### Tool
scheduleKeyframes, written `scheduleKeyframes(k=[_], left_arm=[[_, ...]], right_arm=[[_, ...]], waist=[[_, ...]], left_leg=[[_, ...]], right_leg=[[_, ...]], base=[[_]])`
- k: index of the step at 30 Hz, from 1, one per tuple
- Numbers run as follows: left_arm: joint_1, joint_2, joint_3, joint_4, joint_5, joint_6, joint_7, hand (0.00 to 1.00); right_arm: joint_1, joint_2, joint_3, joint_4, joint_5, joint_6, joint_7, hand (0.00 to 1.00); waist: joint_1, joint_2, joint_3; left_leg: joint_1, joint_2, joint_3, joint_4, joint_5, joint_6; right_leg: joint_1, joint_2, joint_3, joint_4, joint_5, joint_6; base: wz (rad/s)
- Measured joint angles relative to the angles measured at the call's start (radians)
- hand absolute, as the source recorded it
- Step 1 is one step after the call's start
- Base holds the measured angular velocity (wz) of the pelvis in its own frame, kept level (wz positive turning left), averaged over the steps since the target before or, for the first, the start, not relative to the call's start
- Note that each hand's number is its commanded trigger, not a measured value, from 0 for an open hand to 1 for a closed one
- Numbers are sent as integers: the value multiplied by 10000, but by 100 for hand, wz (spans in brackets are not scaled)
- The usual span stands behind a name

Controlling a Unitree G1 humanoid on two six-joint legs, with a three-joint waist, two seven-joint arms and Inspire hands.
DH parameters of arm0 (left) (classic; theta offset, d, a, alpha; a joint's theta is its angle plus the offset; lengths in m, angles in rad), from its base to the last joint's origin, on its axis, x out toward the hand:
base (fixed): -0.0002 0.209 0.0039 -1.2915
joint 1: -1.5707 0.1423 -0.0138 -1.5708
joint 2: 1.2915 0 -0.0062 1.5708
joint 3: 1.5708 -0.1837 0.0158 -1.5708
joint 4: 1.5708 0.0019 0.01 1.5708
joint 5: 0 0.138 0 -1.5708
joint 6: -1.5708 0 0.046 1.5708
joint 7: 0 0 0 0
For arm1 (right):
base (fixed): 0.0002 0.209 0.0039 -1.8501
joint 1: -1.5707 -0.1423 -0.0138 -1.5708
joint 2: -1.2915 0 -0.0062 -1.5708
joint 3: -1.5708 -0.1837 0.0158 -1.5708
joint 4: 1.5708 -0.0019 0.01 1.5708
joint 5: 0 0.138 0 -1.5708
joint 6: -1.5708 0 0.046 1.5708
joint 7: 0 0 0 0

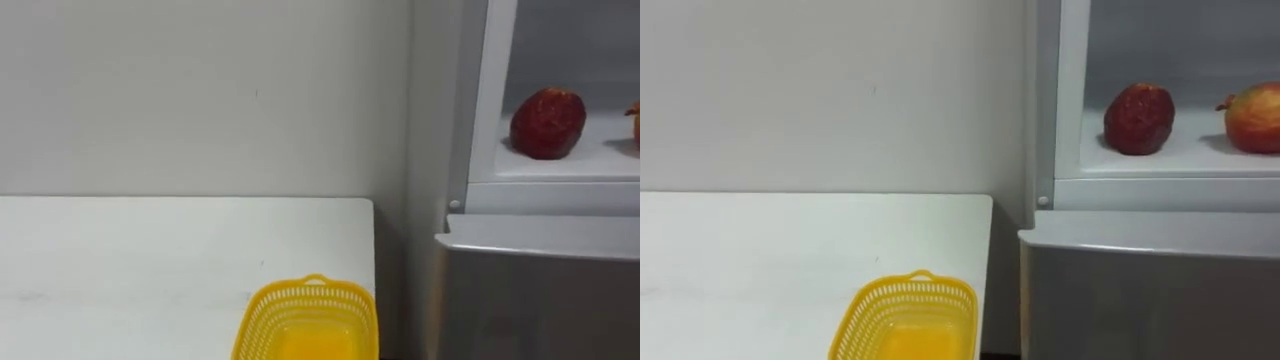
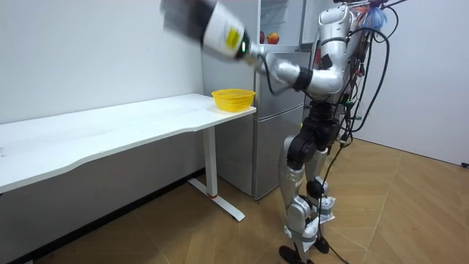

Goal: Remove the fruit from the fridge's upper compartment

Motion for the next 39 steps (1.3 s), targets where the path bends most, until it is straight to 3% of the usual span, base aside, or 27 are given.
scheduleKeyframes(k=[2,4,7,11,15,17,23,31,39], left_arm=[[-60,-96,-741,2009,-249,139,-431,0],[-124,-198,-896,3315,-204,170,-839,0],[-329,-198,-1390,5248,-69,272,-1450,0],[-376,-213,-2217,6664,999,670,-2241,0],[-402,-216,-2730,6792,1467,951,-2586,0],[-472,-302,-2841,6869,2453,1103,-2896,0],[-822,-367,-3160,6959,3723,1570,-3559,0],[-1160,-369,-4097,6933,4482,1592,-4220,0],[-1221,-261,-4269,6905,4872,1598,-4519,0]], right_arm=[[-56,35,-7,5,-218,4,154,0],[32,43,-46,18,-293,-18,276,0],[-39,7,-64,5,-310,0,328,0],[-231,18,-60,251,-310,-16,340,0],[-311,18,55,366,-309,6,327,0],[-326,100,93,361,-328,159,342,0],[-298,178,257,367,-512,458,569,0],[-340,348,289,312,-540,554,766,0],[-317,407,596,196,-2,563,604,0]], waist=[[-20,-89,-30],[-57,-223,-34],[-135,-263,-35],[-411,-282,21],[-663,-166,59],[-681,-144,75],[-997,-324,52],[-1272,-536,71],[-1414,-561,83]], left_leg=[[30,1,2,-47,-1,2],[122,7,2,-75,-1,1],[117,4,3,-84,-7,5],[111,9,73,-87,-18,17],[153,22,46,-93,-16,15],[284,52,189,-195,-15,12],[287,70,277,-219,-11,6],[336,88,596,-200,-10,8],[455,98,790,-255,-10,8]], right_leg=[[40,1,-3,4,0,0],[146,13,-10,-25,3,0],[198,10,6,-37,3,1],[261,12,-20,-85,5,6],[246,18,-12,-60,5,5],[212,16,74,-33,-40,-17],[167,37,194,-3,-56,-19],[174,87,545,-3,-9,7],[248,91,624,-33,-10,11]], base=[[0],[0],[0],[2],[-2],[-14],[-6],[-11],[-4]])
